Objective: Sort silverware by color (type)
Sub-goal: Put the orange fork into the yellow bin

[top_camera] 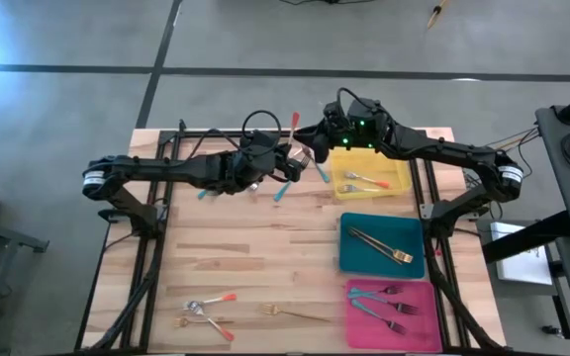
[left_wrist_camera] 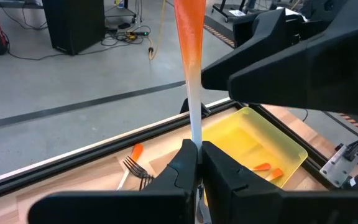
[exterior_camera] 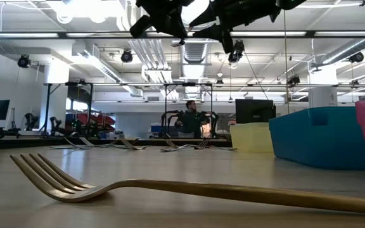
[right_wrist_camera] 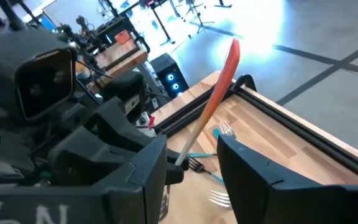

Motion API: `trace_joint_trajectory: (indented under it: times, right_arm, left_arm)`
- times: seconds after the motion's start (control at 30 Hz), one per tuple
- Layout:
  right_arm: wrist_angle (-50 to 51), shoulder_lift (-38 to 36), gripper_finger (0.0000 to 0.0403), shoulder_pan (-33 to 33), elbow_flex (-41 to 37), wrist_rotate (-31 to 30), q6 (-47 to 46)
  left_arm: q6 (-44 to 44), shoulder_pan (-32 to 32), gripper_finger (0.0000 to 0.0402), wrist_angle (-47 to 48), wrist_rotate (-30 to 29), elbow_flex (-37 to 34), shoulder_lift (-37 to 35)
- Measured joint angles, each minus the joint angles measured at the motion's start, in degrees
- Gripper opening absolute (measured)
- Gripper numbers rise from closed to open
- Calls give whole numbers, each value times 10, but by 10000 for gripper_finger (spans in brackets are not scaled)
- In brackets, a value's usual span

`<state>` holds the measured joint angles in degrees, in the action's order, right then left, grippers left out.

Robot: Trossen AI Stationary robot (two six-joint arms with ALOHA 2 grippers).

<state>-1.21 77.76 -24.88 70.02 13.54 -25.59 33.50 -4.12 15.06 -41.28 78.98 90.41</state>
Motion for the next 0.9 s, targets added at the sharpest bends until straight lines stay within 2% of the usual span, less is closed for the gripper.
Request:
trace_joint_trajectory:
  times: [0.3, 0.7, 0.9]
  right_arm:
    - [-32, 1, 117, 0, 1, -1, -8]
    - [-38, 1, 115, 0, 1, -2, -8]
    - [-38, 2, 111, 0, 1, -24, -5]
  left_arm:
    - [-1, 0, 0, -10, 22, 0, 2]
    - [-28, 0, 0, -37, 30, 0, 3]
    - [-30, 0, 0, -38, 30, 0, 3]
